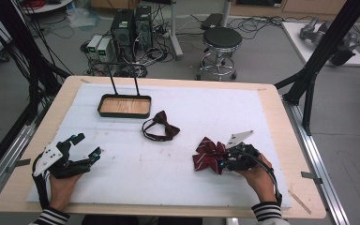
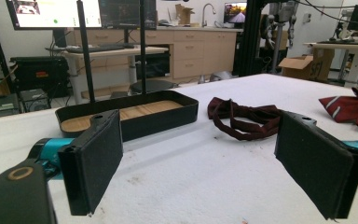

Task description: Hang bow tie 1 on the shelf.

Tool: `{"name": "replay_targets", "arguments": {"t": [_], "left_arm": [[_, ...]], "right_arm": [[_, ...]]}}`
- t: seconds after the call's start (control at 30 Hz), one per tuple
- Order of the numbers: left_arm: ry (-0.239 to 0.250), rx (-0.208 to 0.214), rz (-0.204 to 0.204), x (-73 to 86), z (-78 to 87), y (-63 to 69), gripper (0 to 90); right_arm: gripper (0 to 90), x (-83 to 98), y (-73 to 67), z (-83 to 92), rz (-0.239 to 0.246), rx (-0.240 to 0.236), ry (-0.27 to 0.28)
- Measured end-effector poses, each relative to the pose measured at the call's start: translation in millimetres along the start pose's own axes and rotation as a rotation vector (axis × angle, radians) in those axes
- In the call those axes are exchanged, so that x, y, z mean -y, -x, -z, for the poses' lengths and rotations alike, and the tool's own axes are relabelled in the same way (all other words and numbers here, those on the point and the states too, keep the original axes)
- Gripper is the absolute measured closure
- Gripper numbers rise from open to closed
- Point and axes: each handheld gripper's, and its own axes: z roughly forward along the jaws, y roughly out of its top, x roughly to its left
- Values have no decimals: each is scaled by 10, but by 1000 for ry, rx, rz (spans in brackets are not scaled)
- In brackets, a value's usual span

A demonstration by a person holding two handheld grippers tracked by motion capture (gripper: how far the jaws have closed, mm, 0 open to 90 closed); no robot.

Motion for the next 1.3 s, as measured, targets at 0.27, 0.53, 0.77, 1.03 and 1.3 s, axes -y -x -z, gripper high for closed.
{"name": "replay_targets", "arguments": {"t": [0.27, 0.53, 0.77, 1.03, 1.3], "left_arm": [[2, -2, 1, 1, 3, -2, 156], [4, 0, 6, 1, 1, -5, 156], [-3, -4, -1, -4, -9, 6, 156], [-20, 2, 9, -12, -26, -9, 155], [-17, 46, 6, -135, -102, -5, 154]], "right_arm": [[658, -66, -56, 114, 5, 57, 137], [657, -133, -79, 168, -26, 62, 293], [657, -163, -58, 121, -52, 31, 391], [656, -214, -51, 91, -69, -2, 497], [656, -288, -55, 96, -96, -54, 596]]}}
